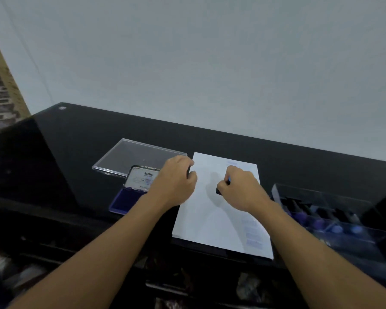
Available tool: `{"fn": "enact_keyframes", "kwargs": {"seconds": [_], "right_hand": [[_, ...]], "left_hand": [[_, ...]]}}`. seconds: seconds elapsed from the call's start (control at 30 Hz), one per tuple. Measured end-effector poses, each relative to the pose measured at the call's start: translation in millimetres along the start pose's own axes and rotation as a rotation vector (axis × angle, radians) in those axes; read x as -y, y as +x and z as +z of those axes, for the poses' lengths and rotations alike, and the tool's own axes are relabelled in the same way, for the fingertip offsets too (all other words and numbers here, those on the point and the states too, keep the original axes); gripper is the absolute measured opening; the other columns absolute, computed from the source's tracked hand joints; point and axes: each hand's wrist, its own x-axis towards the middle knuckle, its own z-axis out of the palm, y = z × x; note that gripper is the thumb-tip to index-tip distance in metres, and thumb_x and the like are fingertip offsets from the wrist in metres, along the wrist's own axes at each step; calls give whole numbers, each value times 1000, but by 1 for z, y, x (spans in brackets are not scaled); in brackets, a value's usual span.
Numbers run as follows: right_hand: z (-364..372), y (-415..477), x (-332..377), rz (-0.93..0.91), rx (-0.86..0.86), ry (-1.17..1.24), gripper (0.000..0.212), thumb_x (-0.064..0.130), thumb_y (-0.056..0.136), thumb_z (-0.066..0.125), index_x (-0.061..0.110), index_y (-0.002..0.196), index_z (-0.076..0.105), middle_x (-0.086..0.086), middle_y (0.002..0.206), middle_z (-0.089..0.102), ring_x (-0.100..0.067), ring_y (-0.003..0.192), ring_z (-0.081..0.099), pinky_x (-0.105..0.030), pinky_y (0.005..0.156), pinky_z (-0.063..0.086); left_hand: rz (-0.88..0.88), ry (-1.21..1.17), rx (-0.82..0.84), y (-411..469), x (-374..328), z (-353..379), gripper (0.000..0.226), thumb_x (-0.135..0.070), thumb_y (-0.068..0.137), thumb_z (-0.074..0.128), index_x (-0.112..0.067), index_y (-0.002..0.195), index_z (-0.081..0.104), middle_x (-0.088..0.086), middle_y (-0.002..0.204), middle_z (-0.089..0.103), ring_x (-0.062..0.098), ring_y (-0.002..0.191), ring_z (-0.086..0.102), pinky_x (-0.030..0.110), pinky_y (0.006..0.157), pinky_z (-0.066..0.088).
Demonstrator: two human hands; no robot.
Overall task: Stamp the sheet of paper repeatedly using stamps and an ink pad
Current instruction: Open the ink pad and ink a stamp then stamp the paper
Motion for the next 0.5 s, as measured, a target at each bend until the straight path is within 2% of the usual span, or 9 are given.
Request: {"fn": "enact_keyframes", "kwargs": {"seconds": [0.07, 0.2, 0.33, 0.5], "right_hand": [[-5, 3, -11, 21, -5, -11, 14, 22, 93, 49, 13, 82, 46, -8, 82, 62, -20, 61, 47, -31, 54, 39], [-11, 13, -23, 37, -25, -17, 17, 22, 91, 50, 16, 77, 43, -4, 75, 57, -19, 59, 46, -30, 53, 38], [-18, 26, -29, 40, -34, 25, 18, 23, 92, 53, 14, 80, 45, -4, 78, 59, -18, 59, 48, -32, 54, 40], [-20, 39, -32, 44, -17, 45, 19, 23, 91, 54, 13, 80, 42, -4, 77, 56, -18, 58, 43, -32, 54, 37]], "left_hand": [[14, -7, 32, 4, -4, 13, 36, -23, 97, 47, -11, 129, 56, 2, 137, 55, 19, 128, 44, 33, 106, 37], [41, 1, 81, 13, -10, 33, 37, -18, 98, 47, -7, 133, 54, 4, 141, 52, 18, 131, 40, 20, 102, 27], [59, 40, 106, 22, -7, 47, 38, -17, 97, 45, -5, 132, 55, 6, 137, 54, 20, 128, 42, 29, 109, 29], [47, 86, 90, 25, 0, 60, 49, -22, 84, 35, 1, 119, 61, 12, 118, 61, 28, 113, 50, 43, 103, 39]]}}
